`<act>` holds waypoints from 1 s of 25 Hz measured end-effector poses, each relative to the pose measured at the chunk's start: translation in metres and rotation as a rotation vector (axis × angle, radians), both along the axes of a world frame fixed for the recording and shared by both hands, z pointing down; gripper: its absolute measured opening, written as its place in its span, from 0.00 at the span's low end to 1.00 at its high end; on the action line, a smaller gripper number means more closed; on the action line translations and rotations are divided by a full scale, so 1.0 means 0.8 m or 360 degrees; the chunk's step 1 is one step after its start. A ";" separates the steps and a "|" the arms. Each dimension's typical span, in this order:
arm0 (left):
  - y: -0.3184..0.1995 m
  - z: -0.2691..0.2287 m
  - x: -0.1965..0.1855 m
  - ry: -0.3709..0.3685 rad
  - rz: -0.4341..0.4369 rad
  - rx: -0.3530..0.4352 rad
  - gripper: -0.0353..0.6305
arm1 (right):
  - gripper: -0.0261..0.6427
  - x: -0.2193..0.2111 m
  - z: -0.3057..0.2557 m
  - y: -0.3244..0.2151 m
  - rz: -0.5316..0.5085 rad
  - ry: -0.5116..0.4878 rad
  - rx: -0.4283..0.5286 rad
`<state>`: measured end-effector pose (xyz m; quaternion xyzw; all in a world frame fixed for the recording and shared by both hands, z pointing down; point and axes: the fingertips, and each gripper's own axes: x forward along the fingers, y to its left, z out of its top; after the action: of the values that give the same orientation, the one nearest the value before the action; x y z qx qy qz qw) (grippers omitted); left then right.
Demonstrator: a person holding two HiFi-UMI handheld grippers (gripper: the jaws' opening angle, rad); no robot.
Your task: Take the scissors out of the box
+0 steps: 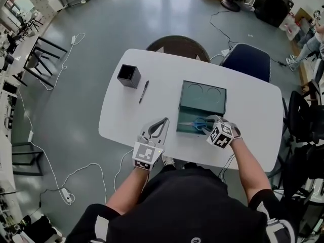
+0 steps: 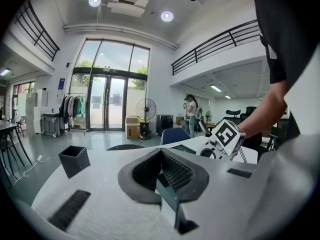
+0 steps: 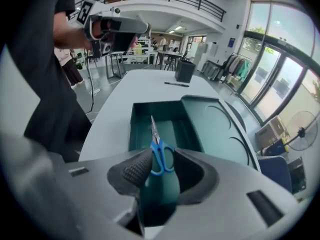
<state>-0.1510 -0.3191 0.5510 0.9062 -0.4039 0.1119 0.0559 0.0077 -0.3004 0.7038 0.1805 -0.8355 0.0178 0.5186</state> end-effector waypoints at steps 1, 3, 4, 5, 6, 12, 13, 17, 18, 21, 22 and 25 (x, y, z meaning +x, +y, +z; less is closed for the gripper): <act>-0.001 0.003 0.001 -0.0003 -0.0002 -0.0003 0.07 | 0.25 -0.001 0.007 -0.001 -0.0036 0.0026 -0.0018; -0.002 0.010 0.002 -0.0012 -0.0010 -0.0016 0.07 | 0.25 -0.003 0.019 -0.001 -0.0094 0.0072 -0.0057; -0.002 0.013 0.003 -0.0013 -0.0017 -0.0025 0.07 | 0.25 -0.004 0.025 0.000 -0.0120 0.0097 -0.0076; -0.002 0.016 0.003 -0.0014 -0.0026 -0.0034 0.07 | 0.25 -0.004 0.031 0.002 -0.0145 0.0125 -0.0095; -0.001 0.018 0.003 -0.0015 -0.0034 -0.0043 0.07 | 0.24 -0.004 0.036 0.003 -0.0166 0.0155 -0.0111; 0.002 0.030 0.001 -0.0018 -0.0069 -0.0078 0.07 | 0.24 -0.005 0.063 0.007 -0.0241 0.0323 -0.0180; 0.002 0.031 0.000 -0.0017 -0.0073 -0.0081 0.07 | 0.25 -0.006 0.066 0.005 -0.0248 0.0339 -0.0177; 0.004 0.035 -0.005 -0.0023 -0.0088 -0.0087 0.07 | 0.26 -0.019 0.068 0.003 -0.0273 0.0348 -0.0177; 0.004 0.035 -0.007 -0.0026 -0.0094 -0.0088 0.07 | 0.26 -0.021 0.069 0.003 -0.0281 0.0357 -0.0177; 0.002 0.035 -0.015 -0.0033 -0.0122 -0.0088 0.07 | 0.25 -0.026 0.076 0.001 -0.0310 0.0405 -0.0175; 0.002 0.038 -0.017 -0.0033 -0.0125 -0.0092 0.07 | 0.23 -0.027 0.078 0.001 -0.0318 0.0422 -0.0175; 0.006 0.043 -0.021 -0.0038 -0.0133 -0.0108 0.07 | 0.22 -0.027 0.083 0.001 -0.0317 0.0471 -0.0177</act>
<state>-0.1678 -0.3145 0.5855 0.8847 -0.4380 0.1340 0.0863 -0.0142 -0.2994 0.7700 0.0684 -0.7615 -0.0142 0.6444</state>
